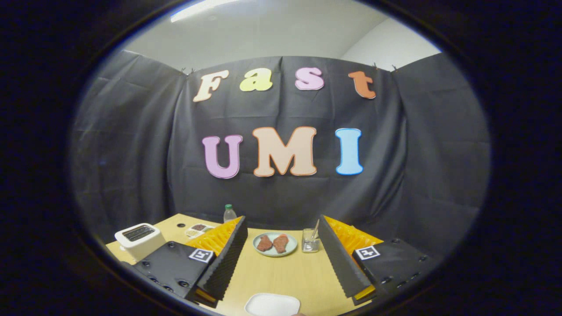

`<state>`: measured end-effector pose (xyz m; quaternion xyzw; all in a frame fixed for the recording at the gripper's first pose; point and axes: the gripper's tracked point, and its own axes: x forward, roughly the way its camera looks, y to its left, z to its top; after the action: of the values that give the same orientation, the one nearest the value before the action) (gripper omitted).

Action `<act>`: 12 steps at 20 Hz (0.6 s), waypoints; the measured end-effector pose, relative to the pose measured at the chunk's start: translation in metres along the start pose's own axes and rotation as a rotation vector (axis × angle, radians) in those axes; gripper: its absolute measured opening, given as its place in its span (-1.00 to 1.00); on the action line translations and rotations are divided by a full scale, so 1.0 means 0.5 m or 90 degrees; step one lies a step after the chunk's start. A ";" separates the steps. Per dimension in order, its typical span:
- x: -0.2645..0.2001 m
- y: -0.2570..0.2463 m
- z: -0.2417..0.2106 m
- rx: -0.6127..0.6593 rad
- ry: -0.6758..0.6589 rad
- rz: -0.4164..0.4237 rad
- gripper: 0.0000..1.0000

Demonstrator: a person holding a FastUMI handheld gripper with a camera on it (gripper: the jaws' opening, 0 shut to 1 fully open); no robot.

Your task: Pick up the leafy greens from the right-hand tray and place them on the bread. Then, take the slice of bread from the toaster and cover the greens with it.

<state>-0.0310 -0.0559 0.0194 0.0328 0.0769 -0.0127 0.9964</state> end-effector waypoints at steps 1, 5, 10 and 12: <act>0.000 -0.008 0.004 0.004 -0.006 -0.008 1.00; 0.002 -0.032 0.018 0.016 -0.028 -0.028 1.00; 0.002 -0.032 0.015 0.008 -0.033 -0.027 1.00; 0.005 -0.031 0.016 0.009 -0.034 -0.026 1.00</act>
<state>-0.0279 -0.0719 0.0259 0.0376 0.0505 -0.0348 0.9974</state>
